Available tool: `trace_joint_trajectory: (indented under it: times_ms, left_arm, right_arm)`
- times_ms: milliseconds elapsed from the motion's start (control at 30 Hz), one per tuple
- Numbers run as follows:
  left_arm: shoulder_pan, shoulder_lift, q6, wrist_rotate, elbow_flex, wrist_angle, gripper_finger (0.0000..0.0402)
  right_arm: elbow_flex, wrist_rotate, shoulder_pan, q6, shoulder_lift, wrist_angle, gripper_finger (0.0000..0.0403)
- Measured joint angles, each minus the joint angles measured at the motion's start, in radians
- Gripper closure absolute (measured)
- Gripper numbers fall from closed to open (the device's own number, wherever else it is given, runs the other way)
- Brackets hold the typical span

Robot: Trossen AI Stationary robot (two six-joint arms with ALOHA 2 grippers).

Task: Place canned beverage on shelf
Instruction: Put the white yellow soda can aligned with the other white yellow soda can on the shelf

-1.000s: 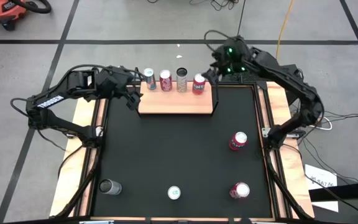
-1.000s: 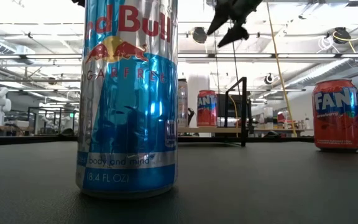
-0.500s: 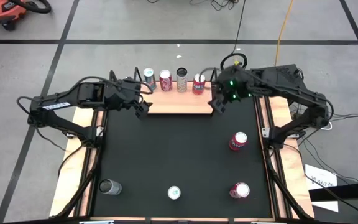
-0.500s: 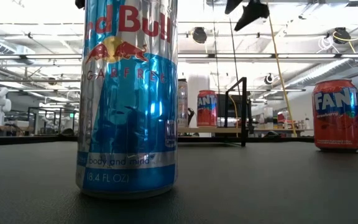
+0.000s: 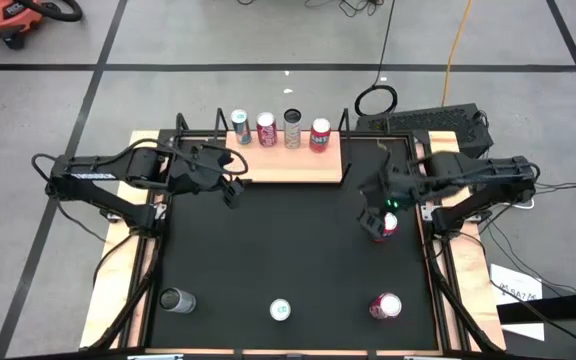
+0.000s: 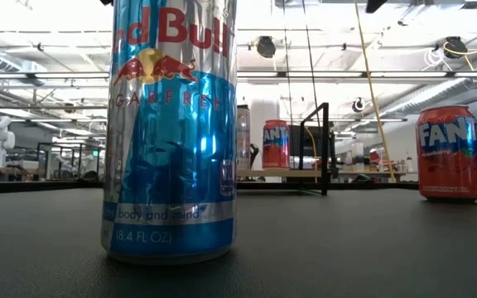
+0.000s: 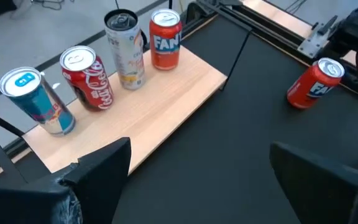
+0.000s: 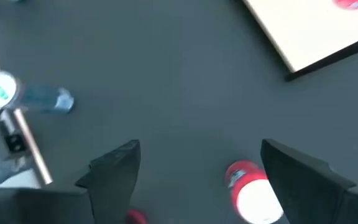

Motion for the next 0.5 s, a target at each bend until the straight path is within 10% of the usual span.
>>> trace_joint_trajectory:
  times_ms: [500]
  left_arm:
    - [-0.198,0.093,-0.183,-0.079,0.0,0.018,0.0021]
  right_arm:
    - [-0.12,0.152,0.301,0.462,0.013,0.024,0.0084]
